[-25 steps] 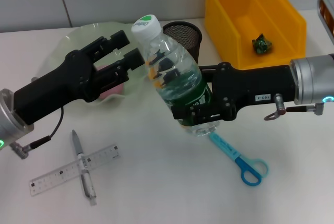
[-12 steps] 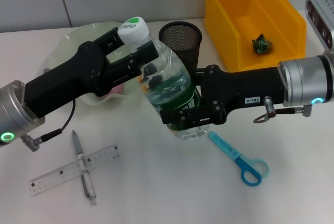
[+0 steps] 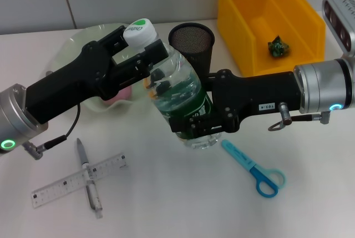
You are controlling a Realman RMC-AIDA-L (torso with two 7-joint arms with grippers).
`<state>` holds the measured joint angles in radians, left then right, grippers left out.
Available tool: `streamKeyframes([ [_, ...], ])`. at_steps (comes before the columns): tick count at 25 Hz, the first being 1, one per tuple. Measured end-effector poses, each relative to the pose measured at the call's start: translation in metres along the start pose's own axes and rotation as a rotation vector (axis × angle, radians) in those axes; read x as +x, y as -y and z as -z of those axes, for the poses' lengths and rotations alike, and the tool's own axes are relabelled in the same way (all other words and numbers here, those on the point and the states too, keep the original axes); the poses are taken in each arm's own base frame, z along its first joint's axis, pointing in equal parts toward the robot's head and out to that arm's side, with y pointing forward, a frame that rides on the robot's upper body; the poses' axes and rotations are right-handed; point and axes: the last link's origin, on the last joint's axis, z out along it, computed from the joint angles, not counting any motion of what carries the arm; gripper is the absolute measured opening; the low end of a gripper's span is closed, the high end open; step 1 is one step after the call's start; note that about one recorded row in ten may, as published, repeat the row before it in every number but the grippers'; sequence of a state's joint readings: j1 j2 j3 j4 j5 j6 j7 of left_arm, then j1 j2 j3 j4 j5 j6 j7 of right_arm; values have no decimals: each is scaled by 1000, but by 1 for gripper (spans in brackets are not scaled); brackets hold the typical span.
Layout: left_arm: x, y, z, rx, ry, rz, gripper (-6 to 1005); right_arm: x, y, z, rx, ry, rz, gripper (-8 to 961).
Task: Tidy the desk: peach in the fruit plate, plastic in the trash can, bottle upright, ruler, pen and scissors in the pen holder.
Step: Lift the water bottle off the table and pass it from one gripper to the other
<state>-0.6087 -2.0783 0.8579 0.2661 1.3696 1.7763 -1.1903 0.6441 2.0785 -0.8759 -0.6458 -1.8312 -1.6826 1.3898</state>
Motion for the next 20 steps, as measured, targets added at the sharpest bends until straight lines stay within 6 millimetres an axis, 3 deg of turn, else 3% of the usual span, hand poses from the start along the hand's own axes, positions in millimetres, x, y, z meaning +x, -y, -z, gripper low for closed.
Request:
streamKeyframes([
  [4, 0, 0, 1, 1, -1, 4, 764, 0, 0, 0, -1, 0, 0, 805],
  [20, -3, 0, 1, 7, -1, 35, 496, -1, -1, 0, -7, 1, 2, 811],
])
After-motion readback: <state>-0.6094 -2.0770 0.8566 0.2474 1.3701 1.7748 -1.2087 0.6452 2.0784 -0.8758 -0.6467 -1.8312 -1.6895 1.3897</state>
